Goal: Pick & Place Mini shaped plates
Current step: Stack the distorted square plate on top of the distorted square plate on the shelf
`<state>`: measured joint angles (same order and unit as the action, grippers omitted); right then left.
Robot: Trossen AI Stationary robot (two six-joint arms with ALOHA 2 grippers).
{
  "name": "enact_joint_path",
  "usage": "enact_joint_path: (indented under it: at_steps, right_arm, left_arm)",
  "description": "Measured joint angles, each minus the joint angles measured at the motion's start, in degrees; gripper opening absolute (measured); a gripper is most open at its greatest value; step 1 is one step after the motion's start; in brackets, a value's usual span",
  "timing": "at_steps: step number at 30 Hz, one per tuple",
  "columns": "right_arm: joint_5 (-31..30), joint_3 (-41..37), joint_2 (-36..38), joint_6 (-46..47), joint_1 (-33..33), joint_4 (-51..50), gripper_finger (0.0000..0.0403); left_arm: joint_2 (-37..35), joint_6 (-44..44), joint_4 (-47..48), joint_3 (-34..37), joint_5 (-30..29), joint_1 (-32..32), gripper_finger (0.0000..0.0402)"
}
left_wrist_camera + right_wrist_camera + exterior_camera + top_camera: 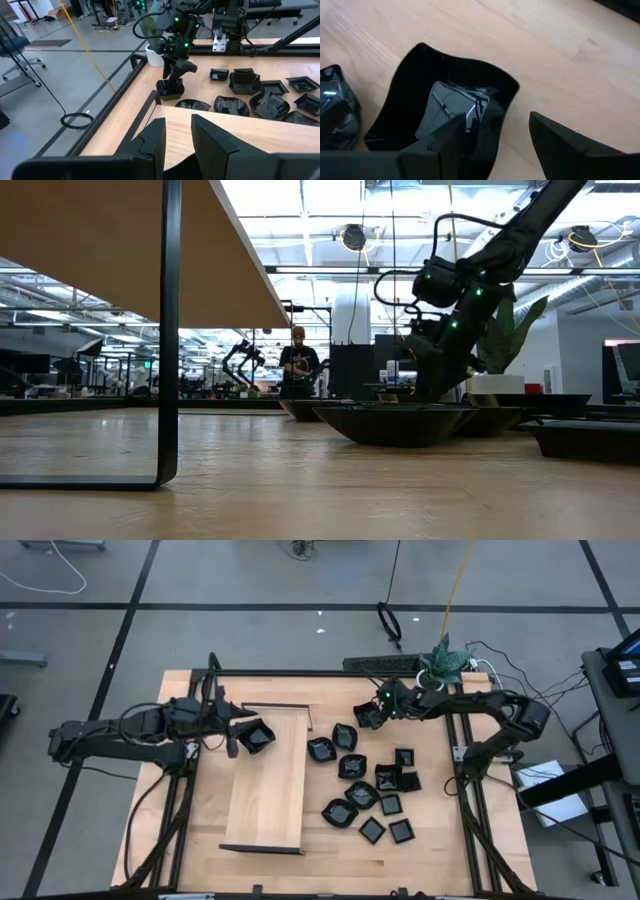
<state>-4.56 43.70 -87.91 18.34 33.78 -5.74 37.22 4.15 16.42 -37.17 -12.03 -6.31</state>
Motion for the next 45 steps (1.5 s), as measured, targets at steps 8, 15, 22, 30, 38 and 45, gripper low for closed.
enact_joint_path:
  at_steps: [8,15,22,30,38,45]
  right_arm:
    - [0.0,0.0,0.1,-1.1,0.0,-0.5,0.0122]
    - [0.0,0.0,0.1,-3.2,0.0,-0.6,0.0028]
    - [0.2,0.0,0.9,-7.3,-0.2,1.2,0.0003]
    - [-7.8,0.6,11.8,-11.2,-3.5,4.5,0.0000]
    - [-17.3,0.7,21.3,-22.6,-16.3,26.0,0.0000]
    - [-24.0,0.7,17.0,-43.2,-28.7,51.2,0.0000]
  left_arm:
    - [0.3,-0.1,0.0,0.0,0.0,0.0,0.0097]
    - [0.3,-0.1,0.0,0.0,0.0,0.0,0.0097]
    - [0.3,-1.0,0.0,0.0,-0.1,0.0,0.0098]
    - [1.1,-10.5,-1.9,0.0,-2.9,0.0,0.0157]
    - [10.2,-10.0,-16.2,0.0,-0.4,0.1,0.0261]
    - [23.4,-4.9,-38.6,0.0,0.5,0.8,0.0286]
